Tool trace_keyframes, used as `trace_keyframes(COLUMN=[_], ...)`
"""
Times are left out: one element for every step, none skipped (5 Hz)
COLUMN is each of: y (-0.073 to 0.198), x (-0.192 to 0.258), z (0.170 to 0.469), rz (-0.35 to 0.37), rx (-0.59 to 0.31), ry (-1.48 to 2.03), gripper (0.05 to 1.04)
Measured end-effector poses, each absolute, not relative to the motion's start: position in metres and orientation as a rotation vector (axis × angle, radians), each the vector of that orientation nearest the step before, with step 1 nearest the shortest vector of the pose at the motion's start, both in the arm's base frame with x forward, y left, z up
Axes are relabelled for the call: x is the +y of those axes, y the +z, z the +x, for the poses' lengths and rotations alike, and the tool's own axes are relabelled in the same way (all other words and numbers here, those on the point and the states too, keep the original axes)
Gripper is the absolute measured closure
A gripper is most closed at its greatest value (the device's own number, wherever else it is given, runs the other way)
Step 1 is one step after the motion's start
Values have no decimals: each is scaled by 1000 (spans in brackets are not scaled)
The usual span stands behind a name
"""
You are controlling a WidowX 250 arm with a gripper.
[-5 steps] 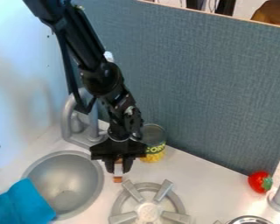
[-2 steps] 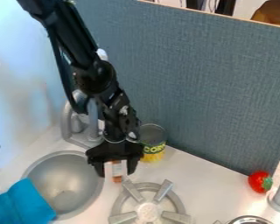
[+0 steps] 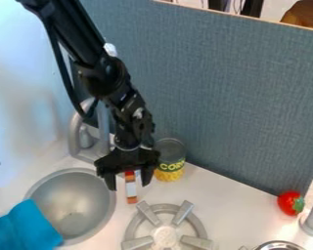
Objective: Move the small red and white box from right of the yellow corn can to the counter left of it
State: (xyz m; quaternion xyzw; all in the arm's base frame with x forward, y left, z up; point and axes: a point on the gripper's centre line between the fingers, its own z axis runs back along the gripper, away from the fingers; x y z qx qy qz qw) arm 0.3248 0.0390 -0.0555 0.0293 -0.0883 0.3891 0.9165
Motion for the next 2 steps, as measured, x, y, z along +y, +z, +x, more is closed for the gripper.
trace_keyframes(y=[-54,-39], x=[35,31], z=[324,329], rz=[46,39], rx=[-138,-57], ry=[774,747], gripper=[82,82])
